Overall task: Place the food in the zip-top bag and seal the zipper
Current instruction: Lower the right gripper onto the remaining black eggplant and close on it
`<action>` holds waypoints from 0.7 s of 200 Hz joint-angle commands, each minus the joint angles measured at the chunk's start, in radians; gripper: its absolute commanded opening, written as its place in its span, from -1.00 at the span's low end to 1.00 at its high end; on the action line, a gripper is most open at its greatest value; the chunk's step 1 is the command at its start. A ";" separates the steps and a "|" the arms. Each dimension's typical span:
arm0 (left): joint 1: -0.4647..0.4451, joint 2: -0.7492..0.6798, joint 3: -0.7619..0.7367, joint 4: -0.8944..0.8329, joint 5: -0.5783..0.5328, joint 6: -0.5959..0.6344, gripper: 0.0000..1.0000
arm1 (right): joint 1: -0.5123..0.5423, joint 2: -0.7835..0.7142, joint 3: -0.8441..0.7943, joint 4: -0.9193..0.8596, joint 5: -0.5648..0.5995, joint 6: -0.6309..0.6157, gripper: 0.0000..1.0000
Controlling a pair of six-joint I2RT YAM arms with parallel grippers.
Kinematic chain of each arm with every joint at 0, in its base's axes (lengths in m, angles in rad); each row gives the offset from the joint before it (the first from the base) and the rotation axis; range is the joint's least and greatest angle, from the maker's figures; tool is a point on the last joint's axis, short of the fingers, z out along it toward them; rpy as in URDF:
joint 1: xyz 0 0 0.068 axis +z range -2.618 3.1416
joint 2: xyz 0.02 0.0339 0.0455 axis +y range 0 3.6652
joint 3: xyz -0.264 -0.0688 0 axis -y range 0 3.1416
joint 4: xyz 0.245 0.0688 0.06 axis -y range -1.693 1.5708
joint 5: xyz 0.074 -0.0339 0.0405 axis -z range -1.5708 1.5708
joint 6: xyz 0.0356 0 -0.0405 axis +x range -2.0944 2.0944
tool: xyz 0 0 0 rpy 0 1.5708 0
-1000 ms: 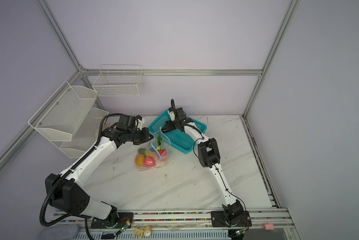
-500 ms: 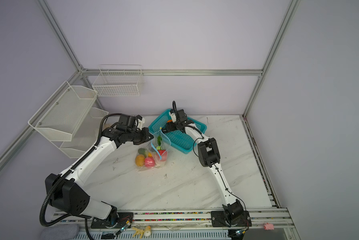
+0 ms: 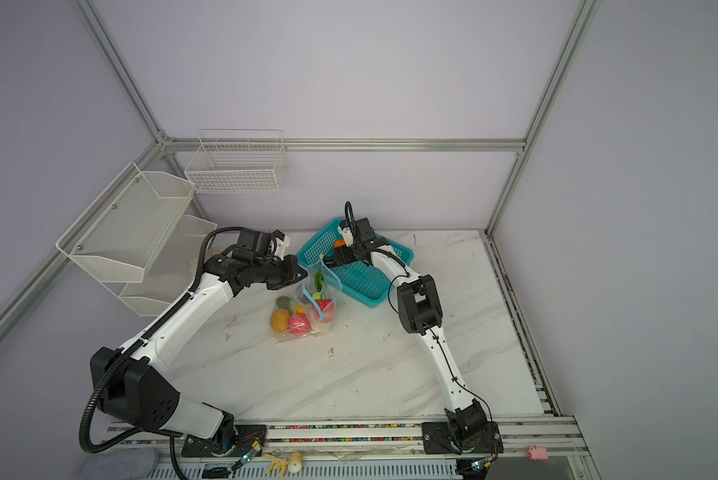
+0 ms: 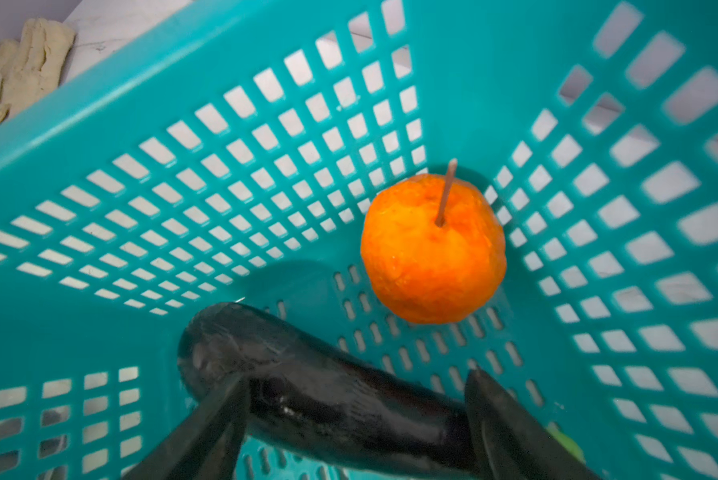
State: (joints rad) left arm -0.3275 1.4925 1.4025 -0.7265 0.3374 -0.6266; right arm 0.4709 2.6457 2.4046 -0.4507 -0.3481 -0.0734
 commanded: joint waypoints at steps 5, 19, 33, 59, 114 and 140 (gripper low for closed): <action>0.007 -0.013 0.070 0.024 0.019 0.005 -1.00 | -0.001 -0.021 0.000 -0.168 0.013 -0.047 0.68; 0.008 -0.014 0.069 0.024 0.020 0.007 -1.00 | -0.002 -0.028 0.001 -0.187 0.015 -0.045 0.69; 0.008 -0.018 0.068 0.024 0.017 0.005 -1.00 | -0.001 -0.035 0.008 -0.209 0.012 -0.046 0.68; 0.007 -0.025 0.066 0.024 0.012 0.006 -1.00 | -0.001 -0.066 0.014 -0.235 0.017 -0.065 0.67; 0.008 -0.028 0.062 0.025 0.013 0.004 -1.00 | 0.000 -0.101 0.007 -0.227 0.038 -0.104 0.67; 0.007 -0.034 0.059 0.024 0.010 0.004 -1.00 | 0.000 -0.105 -0.033 -0.216 0.049 -0.097 0.67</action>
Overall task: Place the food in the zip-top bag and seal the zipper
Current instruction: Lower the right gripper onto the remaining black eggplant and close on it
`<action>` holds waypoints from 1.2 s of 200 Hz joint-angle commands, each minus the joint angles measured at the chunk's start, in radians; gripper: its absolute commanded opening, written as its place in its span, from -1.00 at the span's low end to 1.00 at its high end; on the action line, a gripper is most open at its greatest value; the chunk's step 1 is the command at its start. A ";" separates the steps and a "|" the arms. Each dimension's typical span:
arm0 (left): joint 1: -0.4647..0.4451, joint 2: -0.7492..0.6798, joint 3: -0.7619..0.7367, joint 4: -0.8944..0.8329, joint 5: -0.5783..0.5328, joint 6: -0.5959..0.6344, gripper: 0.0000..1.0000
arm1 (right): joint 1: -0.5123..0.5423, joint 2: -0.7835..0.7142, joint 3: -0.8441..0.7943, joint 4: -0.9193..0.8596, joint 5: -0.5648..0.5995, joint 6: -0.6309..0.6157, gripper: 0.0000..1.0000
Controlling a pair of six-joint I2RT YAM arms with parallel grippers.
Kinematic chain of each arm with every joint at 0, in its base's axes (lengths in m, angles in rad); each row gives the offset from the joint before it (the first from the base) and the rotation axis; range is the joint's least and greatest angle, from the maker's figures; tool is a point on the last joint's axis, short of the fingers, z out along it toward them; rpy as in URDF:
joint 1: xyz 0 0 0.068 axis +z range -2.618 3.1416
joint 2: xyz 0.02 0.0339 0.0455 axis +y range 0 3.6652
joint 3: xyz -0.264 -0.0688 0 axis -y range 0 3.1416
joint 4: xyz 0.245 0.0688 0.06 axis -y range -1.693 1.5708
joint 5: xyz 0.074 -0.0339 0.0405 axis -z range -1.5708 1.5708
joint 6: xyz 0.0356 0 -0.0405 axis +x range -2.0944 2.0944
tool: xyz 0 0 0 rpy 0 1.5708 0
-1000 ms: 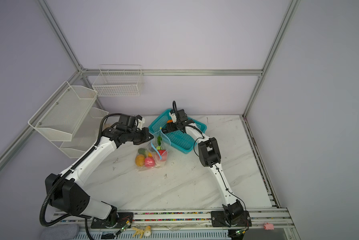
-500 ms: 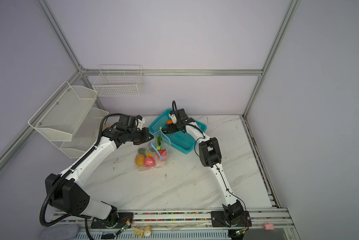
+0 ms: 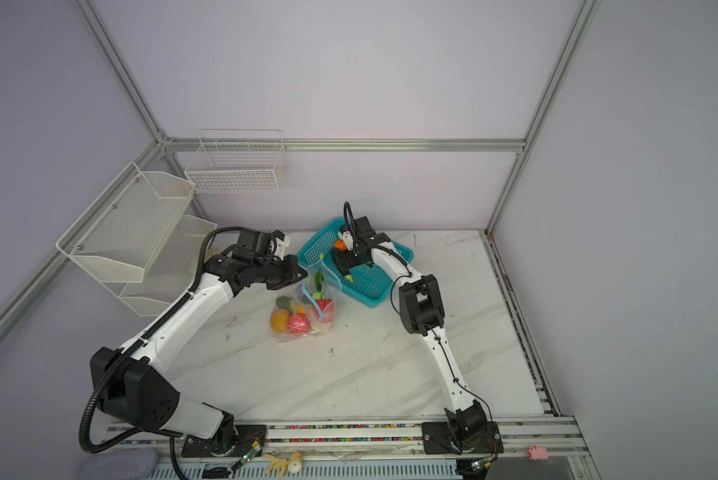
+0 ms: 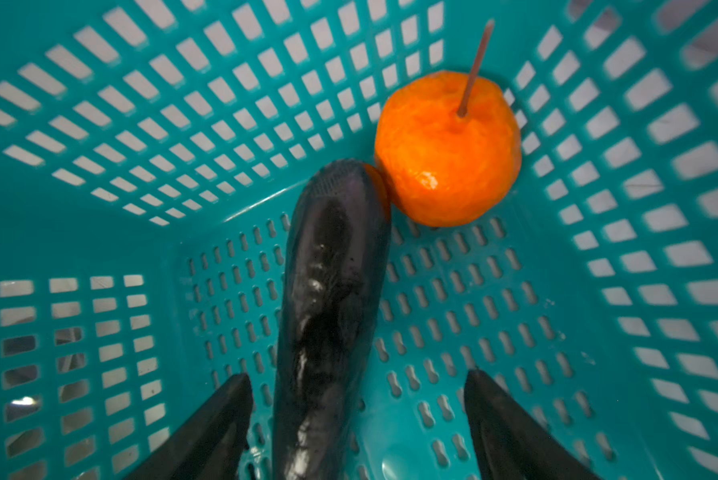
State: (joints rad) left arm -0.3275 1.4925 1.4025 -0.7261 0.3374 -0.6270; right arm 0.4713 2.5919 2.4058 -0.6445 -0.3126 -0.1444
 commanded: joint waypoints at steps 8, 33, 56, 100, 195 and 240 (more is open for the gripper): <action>0.007 -0.034 0.058 0.024 0.011 0.004 -1.00 | 0.002 -0.053 -0.047 -0.007 0.014 -0.011 0.67; 0.007 -0.031 0.056 0.025 0.013 0.000 -1.00 | 0.017 -0.046 -0.055 0.029 0.049 0.026 0.62; 0.005 -0.033 0.055 0.027 0.014 0.000 -1.00 | 0.038 -0.012 -0.016 0.018 0.093 0.026 0.59; 0.004 -0.037 0.050 0.028 0.015 -0.003 -1.00 | 0.053 0.032 0.031 0.027 0.164 0.021 0.50; 0.004 -0.034 0.048 0.034 0.023 -0.004 -1.00 | 0.053 0.066 0.057 0.041 0.185 0.023 0.13; 0.004 -0.034 0.048 0.035 0.020 0.000 -1.00 | 0.052 0.064 0.062 0.049 0.182 0.026 -0.05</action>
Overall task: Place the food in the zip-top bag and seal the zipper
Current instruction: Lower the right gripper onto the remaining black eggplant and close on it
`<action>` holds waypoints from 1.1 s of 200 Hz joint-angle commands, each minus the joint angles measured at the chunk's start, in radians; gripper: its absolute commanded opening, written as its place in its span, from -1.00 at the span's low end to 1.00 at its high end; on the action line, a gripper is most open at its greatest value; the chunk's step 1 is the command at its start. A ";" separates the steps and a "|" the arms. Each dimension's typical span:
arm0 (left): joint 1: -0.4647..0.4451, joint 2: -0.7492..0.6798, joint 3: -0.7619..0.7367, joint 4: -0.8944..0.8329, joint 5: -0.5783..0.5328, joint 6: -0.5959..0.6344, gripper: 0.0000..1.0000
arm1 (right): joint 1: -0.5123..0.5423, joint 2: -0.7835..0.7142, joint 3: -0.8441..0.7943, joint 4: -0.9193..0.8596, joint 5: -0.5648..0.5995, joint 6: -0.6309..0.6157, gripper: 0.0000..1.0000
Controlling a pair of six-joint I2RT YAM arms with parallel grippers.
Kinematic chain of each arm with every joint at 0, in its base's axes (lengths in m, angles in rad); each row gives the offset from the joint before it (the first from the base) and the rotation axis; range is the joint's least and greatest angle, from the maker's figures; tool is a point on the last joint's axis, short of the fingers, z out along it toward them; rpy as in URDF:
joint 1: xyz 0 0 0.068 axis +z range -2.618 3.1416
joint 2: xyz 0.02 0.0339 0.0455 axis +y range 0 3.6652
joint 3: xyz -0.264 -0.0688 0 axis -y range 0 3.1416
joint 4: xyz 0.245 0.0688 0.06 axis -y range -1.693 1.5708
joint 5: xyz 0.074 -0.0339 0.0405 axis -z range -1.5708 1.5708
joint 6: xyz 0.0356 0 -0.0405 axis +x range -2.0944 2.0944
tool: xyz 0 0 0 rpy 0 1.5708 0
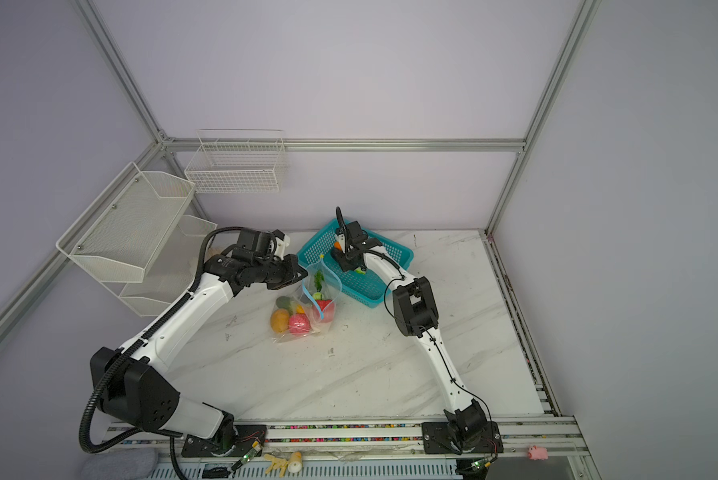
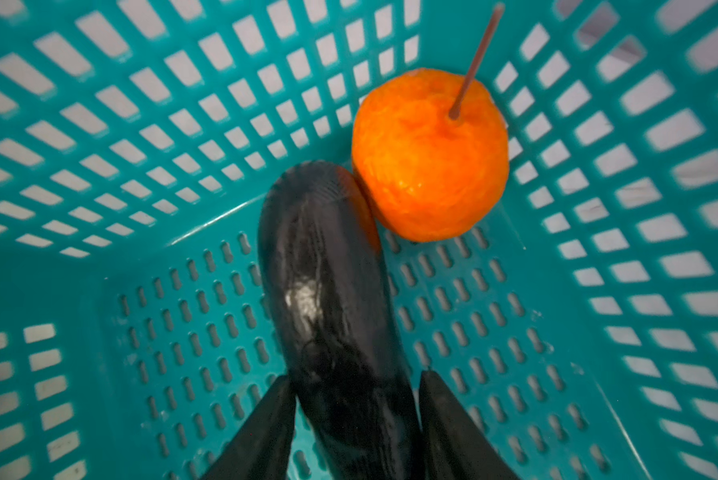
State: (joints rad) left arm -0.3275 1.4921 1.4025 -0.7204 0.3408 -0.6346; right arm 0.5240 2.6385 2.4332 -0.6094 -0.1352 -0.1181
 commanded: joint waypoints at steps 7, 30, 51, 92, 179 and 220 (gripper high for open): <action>0.004 -0.033 0.048 0.031 0.017 0.007 -1.00 | -0.001 0.017 0.033 0.016 0.005 0.001 -0.06; 0.004 -0.033 0.048 0.031 0.018 0.007 -1.00 | -0.001 0.017 0.033 0.017 0.006 0.004 -0.13; 0.004 -0.032 0.047 0.030 0.018 0.007 -1.00 | -0.001 0.008 0.028 0.020 0.016 0.014 -0.17; 0.004 -0.030 0.046 0.032 0.015 0.009 -1.00 | -0.001 -0.035 0.003 0.028 0.035 0.016 -0.18; 0.004 -0.036 0.030 0.047 0.016 0.006 -1.00 | -0.010 -0.164 -0.104 0.031 0.060 0.007 -0.19; 0.004 -0.040 0.024 0.058 0.017 0.003 -1.00 | -0.018 -0.232 -0.163 0.028 0.065 0.006 -0.19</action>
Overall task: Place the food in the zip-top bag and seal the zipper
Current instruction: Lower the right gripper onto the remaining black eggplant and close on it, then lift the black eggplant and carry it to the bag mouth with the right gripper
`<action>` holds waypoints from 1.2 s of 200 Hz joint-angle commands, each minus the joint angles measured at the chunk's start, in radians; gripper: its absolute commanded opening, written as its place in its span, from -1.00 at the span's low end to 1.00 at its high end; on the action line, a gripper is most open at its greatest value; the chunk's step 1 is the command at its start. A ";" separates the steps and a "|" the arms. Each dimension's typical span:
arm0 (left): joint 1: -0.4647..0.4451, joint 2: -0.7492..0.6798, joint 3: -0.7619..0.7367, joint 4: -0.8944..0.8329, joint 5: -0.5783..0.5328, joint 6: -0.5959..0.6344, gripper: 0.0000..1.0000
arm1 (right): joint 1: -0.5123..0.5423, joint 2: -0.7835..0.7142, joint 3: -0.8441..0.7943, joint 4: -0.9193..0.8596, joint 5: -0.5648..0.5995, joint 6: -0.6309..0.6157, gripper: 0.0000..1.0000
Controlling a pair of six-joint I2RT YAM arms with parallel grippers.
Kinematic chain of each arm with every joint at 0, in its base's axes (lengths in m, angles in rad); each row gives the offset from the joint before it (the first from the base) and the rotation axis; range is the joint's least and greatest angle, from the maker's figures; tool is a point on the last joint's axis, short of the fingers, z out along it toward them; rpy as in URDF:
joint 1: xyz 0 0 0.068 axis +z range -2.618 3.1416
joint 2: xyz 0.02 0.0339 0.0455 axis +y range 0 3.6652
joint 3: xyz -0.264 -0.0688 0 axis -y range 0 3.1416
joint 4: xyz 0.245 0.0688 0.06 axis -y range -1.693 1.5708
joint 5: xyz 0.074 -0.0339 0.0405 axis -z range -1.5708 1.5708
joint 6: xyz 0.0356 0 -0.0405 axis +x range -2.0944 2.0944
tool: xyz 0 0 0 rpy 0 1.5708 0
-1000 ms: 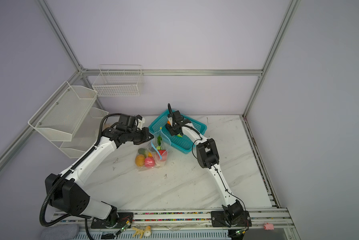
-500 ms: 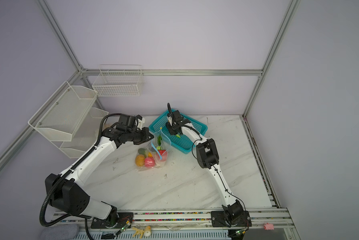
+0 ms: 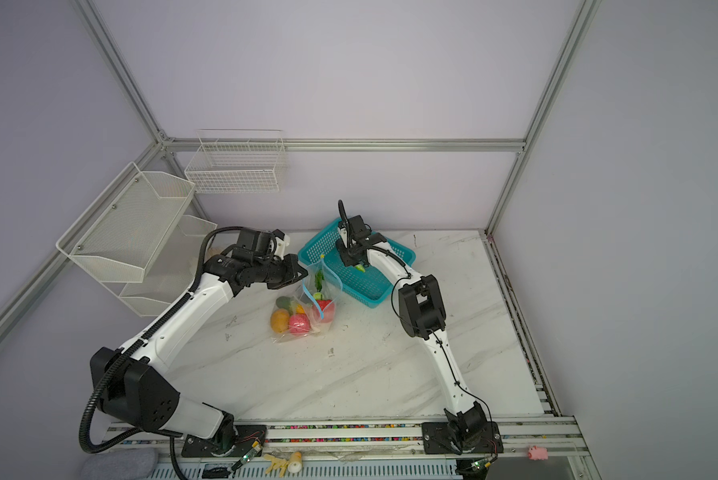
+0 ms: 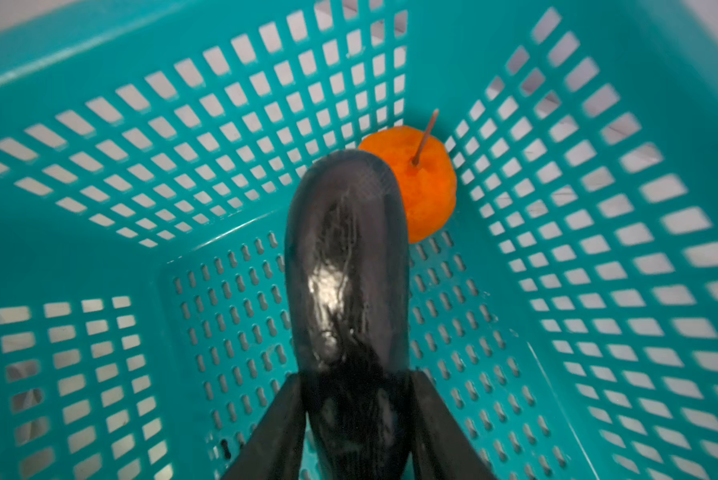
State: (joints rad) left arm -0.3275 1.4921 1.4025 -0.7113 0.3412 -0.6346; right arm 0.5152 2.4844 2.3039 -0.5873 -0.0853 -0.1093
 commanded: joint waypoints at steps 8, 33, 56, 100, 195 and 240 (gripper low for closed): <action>0.004 -0.041 0.020 0.050 0.019 0.004 -1.00 | -0.011 -0.095 -0.050 0.006 0.016 -0.003 -0.19; 0.005 -0.044 0.015 0.052 0.021 0.003 -1.00 | -0.018 -0.170 -0.121 -0.001 0.024 0.006 -0.19; 0.004 -0.052 0.010 0.055 0.024 0.004 -1.00 | -0.021 -0.255 -0.215 -0.011 0.022 0.034 -0.19; 0.004 -0.053 -0.008 0.069 0.042 0.004 -1.00 | -0.021 -0.394 -0.295 -0.116 0.018 0.111 -0.19; 0.003 -0.035 0.004 0.087 0.065 0.002 -1.00 | 0.027 -0.635 -0.368 -0.357 -0.133 0.170 -0.17; -0.002 -0.024 0.007 0.093 0.071 0.002 -1.00 | 0.054 -0.737 -0.449 -0.334 -0.268 0.158 -0.15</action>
State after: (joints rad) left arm -0.3275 1.4685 1.4021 -0.6662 0.3874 -0.6350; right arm 0.5518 1.7844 1.8736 -0.8852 -0.2584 0.0578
